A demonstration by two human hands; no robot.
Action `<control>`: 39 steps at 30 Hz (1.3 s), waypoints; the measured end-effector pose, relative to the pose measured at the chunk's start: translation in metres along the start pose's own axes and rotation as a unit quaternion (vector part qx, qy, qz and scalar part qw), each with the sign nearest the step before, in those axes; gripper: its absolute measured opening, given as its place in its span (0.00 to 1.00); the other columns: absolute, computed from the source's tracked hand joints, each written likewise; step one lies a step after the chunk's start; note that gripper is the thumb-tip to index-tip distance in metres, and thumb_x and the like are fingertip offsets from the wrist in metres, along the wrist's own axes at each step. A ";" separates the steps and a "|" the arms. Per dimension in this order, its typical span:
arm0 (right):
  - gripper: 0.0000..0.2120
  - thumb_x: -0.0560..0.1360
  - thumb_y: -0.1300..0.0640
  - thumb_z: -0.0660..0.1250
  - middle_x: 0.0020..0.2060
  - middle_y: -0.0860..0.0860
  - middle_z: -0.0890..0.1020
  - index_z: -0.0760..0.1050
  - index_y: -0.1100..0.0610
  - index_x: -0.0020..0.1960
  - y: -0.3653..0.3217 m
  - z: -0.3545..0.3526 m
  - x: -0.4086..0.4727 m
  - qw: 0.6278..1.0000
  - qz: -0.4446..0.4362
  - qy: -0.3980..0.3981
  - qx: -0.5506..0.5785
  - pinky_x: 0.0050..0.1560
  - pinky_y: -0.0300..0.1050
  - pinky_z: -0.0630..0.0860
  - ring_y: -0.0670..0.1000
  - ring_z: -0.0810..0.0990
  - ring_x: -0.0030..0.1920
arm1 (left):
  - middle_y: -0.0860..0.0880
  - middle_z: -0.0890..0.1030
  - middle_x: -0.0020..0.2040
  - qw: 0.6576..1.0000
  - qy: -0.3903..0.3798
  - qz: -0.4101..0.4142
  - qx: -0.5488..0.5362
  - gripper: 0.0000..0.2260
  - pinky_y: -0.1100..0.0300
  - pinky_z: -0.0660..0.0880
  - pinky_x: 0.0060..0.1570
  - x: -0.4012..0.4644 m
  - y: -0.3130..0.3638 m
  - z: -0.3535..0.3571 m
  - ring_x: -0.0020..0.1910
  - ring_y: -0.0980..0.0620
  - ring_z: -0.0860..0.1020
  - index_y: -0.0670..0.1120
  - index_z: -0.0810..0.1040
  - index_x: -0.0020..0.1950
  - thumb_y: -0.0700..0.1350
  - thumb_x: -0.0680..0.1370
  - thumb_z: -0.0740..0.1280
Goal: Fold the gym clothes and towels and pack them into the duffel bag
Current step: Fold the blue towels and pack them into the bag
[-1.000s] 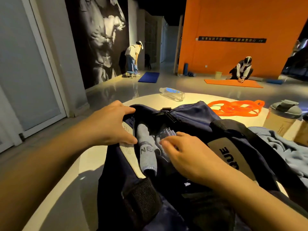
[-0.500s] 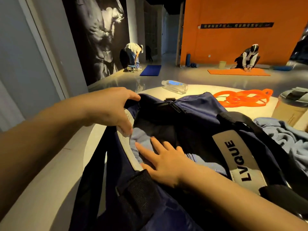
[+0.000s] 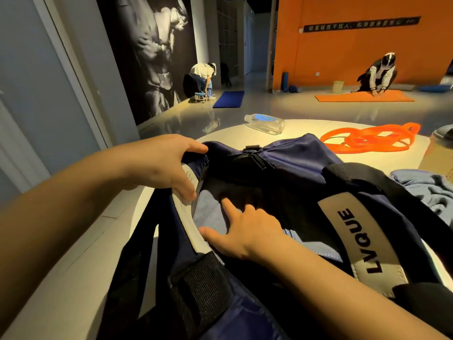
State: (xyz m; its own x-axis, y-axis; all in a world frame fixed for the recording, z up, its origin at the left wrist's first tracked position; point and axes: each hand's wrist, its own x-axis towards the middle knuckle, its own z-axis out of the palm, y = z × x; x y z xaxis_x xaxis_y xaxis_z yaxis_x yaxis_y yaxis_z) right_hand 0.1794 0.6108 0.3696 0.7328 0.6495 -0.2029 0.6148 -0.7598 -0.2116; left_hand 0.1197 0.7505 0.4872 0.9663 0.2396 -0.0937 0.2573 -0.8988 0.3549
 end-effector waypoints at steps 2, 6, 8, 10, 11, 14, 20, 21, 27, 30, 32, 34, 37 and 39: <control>0.43 0.72 0.25 0.47 0.72 0.61 0.63 0.41 0.46 0.78 0.000 -0.002 0.000 1.000 -0.004 -0.006 -0.013 0.61 0.55 0.68 0.62 0.65 0.69 | 0.55 0.66 0.72 1.000 -0.003 -0.001 0.012 0.42 0.65 0.64 0.55 0.002 -0.003 0.003 0.61 0.57 0.67 0.56 0.62 0.75 0.42 0.67 0.78; 0.42 0.72 0.25 0.46 0.71 0.61 0.64 0.42 0.45 0.78 -0.003 -0.002 -0.003 1.000 -0.005 0.013 -0.022 0.60 0.54 0.69 0.62 0.66 0.69 | 0.55 0.66 0.72 1.000 0.002 0.000 0.020 0.42 0.65 0.64 0.56 0.000 -0.009 0.007 0.66 0.55 0.67 0.56 0.62 0.75 0.43 0.67 0.78; 0.42 0.72 0.25 0.45 0.72 0.61 0.63 0.41 0.45 0.78 -0.001 -0.001 -0.008 0.999 -0.007 0.027 -0.032 0.61 0.53 0.68 0.62 0.65 0.69 | 0.55 0.65 0.72 1.000 0.002 0.002 0.028 0.42 0.64 0.65 0.56 -0.002 -0.010 0.008 0.67 0.54 0.67 0.57 0.61 0.75 0.43 0.67 0.78; 0.42 0.71 0.25 0.45 0.72 0.61 0.62 0.40 0.45 0.78 0.001 -0.001 -0.012 0.999 -0.010 0.026 -0.037 0.62 0.53 0.67 0.62 0.64 0.69 | 0.55 0.64 0.73 0.999 0.004 0.007 0.033 0.42 0.64 0.64 0.56 -0.001 -0.010 0.009 0.68 0.53 0.67 0.57 0.61 0.75 0.43 0.67 0.78; 0.43 0.71 0.24 0.45 0.72 0.61 0.62 0.40 0.44 0.78 0.003 -0.002 -0.013 0.999 -0.010 0.021 -0.034 0.62 0.53 0.67 0.62 0.64 0.69 | 0.55 0.64 0.73 0.999 0.007 0.012 0.036 0.41 0.64 0.65 0.56 0.001 -0.008 0.010 0.68 0.53 0.67 0.57 0.61 0.75 0.44 0.68 0.78; 0.41 0.72 0.26 0.47 0.74 0.62 0.56 0.39 0.44 0.78 0.009 -0.003 -0.009 0.999 -0.020 0.006 -0.025 0.67 0.55 0.62 0.63 0.59 0.72 | 0.54 0.64 0.72 0.993 0.026 0.064 0.099 0.36 0.60 0.68 0.59 0.015 0.003 0.019 0.68 0.52 0.66 0.54 0.63 0.75 0.47 0.71 0.75; 0.37 0.75 0.31 0.49 0.76 0.63 0.44 0.36 0.42 0.77 0.020 0.007 -0.003 0.999 -0.046 0.012 -0.015 0.74 0.55 0.50 0.62 0.45 0.75 | 0.50 0.63 0.72 0.968 0.041 0.123 0.215 0.27 0.58 0.68 0.56 0.070 0.022 0.044 0.66 0.47 0.69 0.56 0.60 0.76 0.46 0.78 0.65; 0.37 0.75 0.31 0.50 0.76 0.63 0.45 0.36 0.42 0.77 0.022 0.008 -0.003 0.999 -0.049 0.014 -0.006 0.74 0.55 0.50 0.62 0.45 0.75 | 0.49 0.66 0.71 0.964 0.043 0.124 0.230 0.26 0.57 0.67 0.57 0.077 0.024 0.045 0.66 0.47 0.69 0.56 0.62 0.76 0.47 0.79 0.64; 0.40 0.74 0.29 0.53 0.77 0.60 0.45 0.35 0.38 0.75 0.030 0.005 -0.002 0.997 -0.060 -0.025 0.040 0.73 0.57 0.54 0.61 0.47 0.76 | 0.49 0.74 0.68 0.953 0.061 0.128 0.266 0.23 0.60 0.67 0.55 0.099 0.017 0.047 0.65 0.47 0.71 0.54 0.70 0.72 0.39 0.78 0.64; 0.40 0.73 0.29 0.56 0.77 0.60 0.43 0.36 0.36 0.75 0.032 0.001 0.001 0.996 -0.060 -0.034 0.058 0.73 0.58 0.53 0.60 0.45 0.76 | 0.46 0.77 0.62 0.951 0.093 0.121 0.271 0.20 0.56 0.68 0.47 0.103 0.012 0.054 0.58 0.45 0.75 0.51 0.70 0.68 0.43 0.77 0.68; 0.40 0.73 0.29 0.57 0.77 0.59 0.41 0.37 0.35 0.75 0.032 0.001 0.002 0.996 -0.052 -0.036 0.064 0.73 0.60 0.50 0.58 0.41 0.77 | 0.47 0.77 0.57 0.927 0.167 0.172 0.290 0.18 0.56 0.67 0.40 0.100 0.014 0.058 0.53 0.45 0.75 0.49 0.70 0.61 0.46 0.74 0.70; 0.39 0.73 0.30 0.56 0.77 0.59 0.40 0.39 0.36 0.75 0.031 0.000 0.000 0.996 -0.048 -0.037 0.063 0.73 0.59 0.48 0.58 0.40 0.77 | 0.47 0.76 0.57 0.880 0.196 0.302 0.309 0.15 0.53 0.71 0.38 0.098 0.015 0.060 0.51 0.44 0.75 0.49 0.74 0.54 0.43 0.70 0.74; 0.38 0.74 0.32 0.56 0.76 0.61 0.40 0.42 0.40 0.77 0.031 -0.001 -0.003 0.996 -0.053 -0.041 0.059 0.74 0.56 0.46 0.59 0.38 0.76 | 0.44 0.71 0.69 0.844 0.143 0.406 0.321 0.21 0.44 0.74 0.51 0.100 0.014 0.063 0.63 0.40 0.71 0.54 0.78 0.60 0.40 0.69 0.74; 0.37 0.75 0.32 0.55 0.76 0.59 0.37 0.40 0.39 0.76 0.034 -0.003 -0.005 0.994 -0.051 -0.057 0.077 0.74 0.55 0.43 0.57 0.36 0.76 | 0.48 0.57 0.78 0.860 0.101 0.346 0.361 0.26 0.44 0.69 0.59 0.103 0.012 0.069 0.73 0.43 0.60 0.60 0.69 0.71 0.44 0.75 0.68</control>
State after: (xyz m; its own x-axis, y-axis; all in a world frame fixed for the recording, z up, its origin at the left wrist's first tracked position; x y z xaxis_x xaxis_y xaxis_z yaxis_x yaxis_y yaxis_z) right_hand 0.1973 0.5817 0.3662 0.6251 0.7291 -0.2787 0.6264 -0.6816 -0.3783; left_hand 0.2223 0.7388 0.4174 0.8873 -0.4509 0.0970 -0.3754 -0.8282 -0.4162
